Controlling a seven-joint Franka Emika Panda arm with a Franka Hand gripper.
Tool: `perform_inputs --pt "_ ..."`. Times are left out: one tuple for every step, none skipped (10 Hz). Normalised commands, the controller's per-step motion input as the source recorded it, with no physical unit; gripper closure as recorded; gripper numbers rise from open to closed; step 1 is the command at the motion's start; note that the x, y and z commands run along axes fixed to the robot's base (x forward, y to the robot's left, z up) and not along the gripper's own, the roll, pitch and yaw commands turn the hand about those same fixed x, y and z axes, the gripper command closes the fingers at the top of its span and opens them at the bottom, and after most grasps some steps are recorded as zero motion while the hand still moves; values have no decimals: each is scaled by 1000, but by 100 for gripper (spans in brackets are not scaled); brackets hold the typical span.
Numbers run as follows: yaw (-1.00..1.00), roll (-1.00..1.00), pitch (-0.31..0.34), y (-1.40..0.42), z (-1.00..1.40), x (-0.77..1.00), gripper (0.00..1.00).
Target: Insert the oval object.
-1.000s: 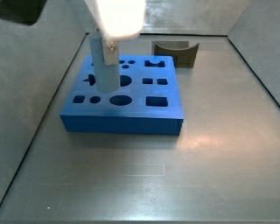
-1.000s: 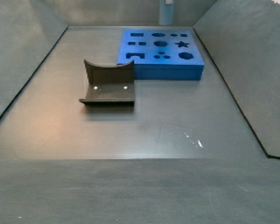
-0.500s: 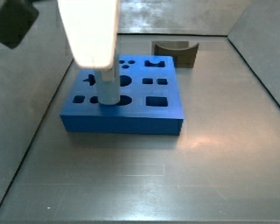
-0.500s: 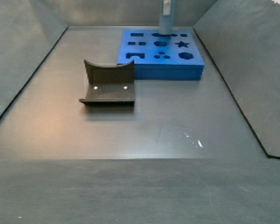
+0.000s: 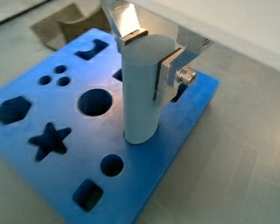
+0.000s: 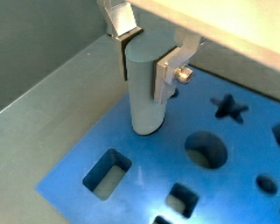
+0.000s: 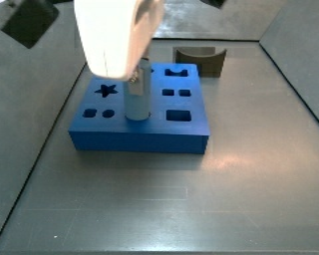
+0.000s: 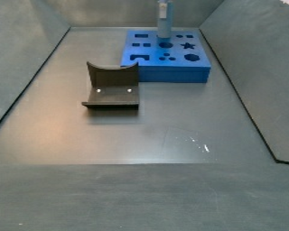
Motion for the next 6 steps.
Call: perform_inputs --pt "-443 0 -67 3 -834 37 100" --pt "-186 27 -139 0 -703 -69 100" --pt "-23 3 -239 0 -503 -226 100" --pt "0 0 -336 0 -403 -311 100" --pt "0 -43 -420 0 -411 -374 100" --pt "0 -10 -307 0 -340 -246 100"
